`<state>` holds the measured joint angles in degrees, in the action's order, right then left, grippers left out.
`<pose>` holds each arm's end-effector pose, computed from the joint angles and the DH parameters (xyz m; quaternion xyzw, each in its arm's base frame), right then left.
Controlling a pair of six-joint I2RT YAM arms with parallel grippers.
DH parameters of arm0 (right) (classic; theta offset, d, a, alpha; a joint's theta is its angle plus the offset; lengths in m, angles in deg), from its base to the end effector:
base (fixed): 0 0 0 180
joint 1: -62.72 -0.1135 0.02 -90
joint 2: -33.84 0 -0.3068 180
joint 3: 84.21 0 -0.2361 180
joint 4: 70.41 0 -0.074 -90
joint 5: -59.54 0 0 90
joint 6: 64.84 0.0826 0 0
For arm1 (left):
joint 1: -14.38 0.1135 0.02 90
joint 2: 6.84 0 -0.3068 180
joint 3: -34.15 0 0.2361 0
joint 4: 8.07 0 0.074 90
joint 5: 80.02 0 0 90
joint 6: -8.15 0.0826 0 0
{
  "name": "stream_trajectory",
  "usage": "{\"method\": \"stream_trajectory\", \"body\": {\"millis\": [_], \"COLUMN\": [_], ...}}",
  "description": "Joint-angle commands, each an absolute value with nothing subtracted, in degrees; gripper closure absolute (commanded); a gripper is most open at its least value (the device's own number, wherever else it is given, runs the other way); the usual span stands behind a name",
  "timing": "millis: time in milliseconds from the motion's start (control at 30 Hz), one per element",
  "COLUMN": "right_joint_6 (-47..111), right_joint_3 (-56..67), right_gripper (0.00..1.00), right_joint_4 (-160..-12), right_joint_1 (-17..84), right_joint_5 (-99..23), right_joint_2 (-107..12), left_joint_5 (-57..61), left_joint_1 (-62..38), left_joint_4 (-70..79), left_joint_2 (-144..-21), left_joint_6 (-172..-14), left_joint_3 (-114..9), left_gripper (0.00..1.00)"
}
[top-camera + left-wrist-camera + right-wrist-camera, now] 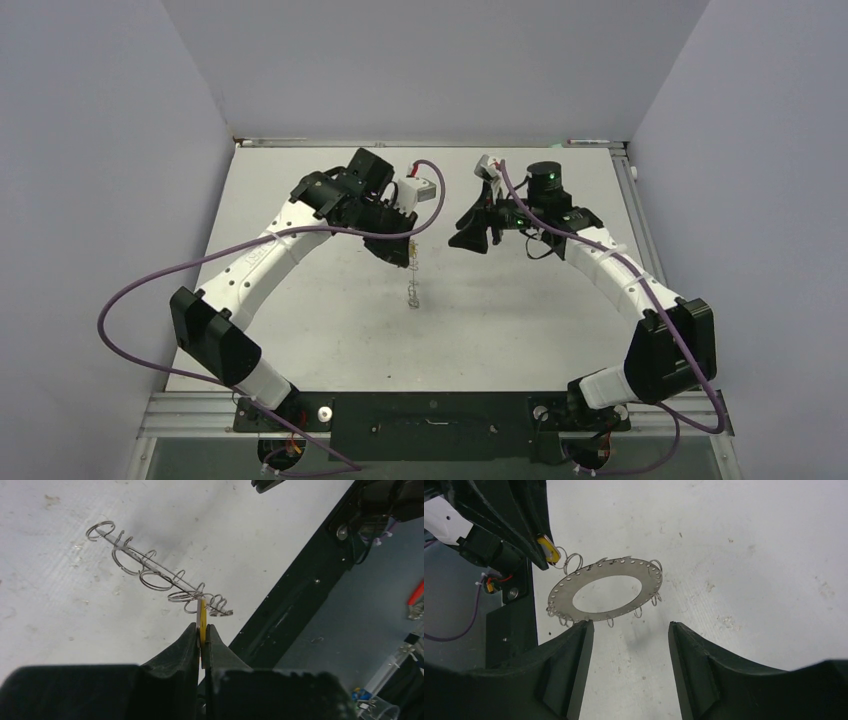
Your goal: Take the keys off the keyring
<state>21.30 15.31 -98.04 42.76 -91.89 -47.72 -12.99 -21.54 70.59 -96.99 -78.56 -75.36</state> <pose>0.2672 0.1742 0.3580 -0.4074 0.6700 0.4965 0.3724 0.2404 -0.2139 0.3695 0.3667 0.8725 -0.2572 0.1950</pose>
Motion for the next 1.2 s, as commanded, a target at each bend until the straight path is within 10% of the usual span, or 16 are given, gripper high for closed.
{"method": "stream_trajectory", "body": {"millis": [0,1167], "right_joint_6": [21.5,17.3], "right_joint_3": [19.2,34.1], "right_gripper": [0.44,0.49], "right_joint_4": [-90.4,-69.9], "right_joint_1": [42.1,32.5], "right_joint_5": [-92.3,-91.9], "right_joint_2": [-45.1,-47.0], "left_joint_5": [-20.6,-37.8], "left_joint_1": [-21.5,-15.3], "left_joint_4": [66.5,60.9], "left_joint_2": [-97.1,-102.1], "left_joint_6": [-85.4,-90.5], "left_joint_3": [-72.5,-64.4], "left_gripper": [1.00,1.00]}}
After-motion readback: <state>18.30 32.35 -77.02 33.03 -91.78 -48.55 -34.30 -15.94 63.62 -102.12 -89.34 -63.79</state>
